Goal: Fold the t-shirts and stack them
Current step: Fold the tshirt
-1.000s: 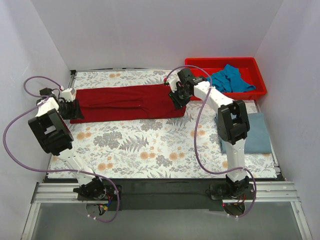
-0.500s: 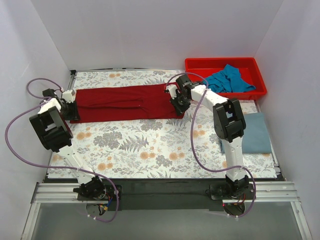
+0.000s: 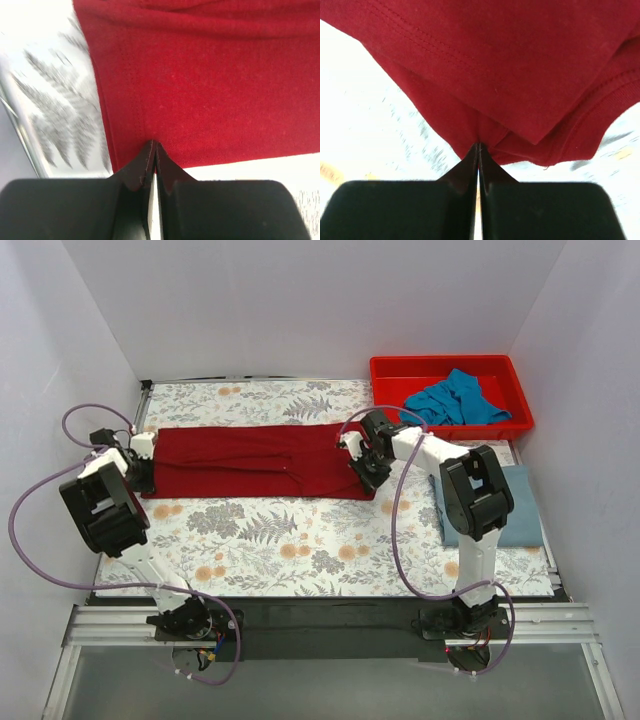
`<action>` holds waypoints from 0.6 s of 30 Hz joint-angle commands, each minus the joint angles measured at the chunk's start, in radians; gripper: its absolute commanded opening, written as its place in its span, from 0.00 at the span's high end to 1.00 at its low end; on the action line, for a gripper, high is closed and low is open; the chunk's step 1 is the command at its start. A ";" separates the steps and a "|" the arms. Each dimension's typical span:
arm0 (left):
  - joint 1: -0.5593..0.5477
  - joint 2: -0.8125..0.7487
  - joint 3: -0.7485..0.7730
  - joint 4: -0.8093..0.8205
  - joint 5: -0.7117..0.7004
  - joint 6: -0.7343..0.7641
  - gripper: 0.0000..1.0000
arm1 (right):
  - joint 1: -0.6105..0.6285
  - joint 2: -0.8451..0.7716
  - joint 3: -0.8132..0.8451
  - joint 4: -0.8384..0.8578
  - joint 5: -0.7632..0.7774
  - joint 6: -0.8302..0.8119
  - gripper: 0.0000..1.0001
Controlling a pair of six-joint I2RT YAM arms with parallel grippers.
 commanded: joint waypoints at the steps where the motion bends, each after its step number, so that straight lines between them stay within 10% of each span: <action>1: 0.021 -0.059 -0.092 -0.140 -0.064 0.088 1.00 | 0.008 -0.097 -0.090 -0.060 -0.006 -0.013 0.99; 5: 0.024 -0.134 -0.097 -0.228 0.006 0.140 1.00 | 0.008 -0.160 -0.117 -0.080 -0.038 -0.002 0.99; 11: -0.030 -0.286 0.026 -0.381 0.394 0.276 0.69 | 0.005 -0.267 -0.081 -0.125 -0.124 0.035 0.75; 18: -0.481 -0.510 -0.148 -0.129 0.490 0.277 0.47 | -0.020 -0.234 -0.016 -0.120 -0.130 0.114 0.56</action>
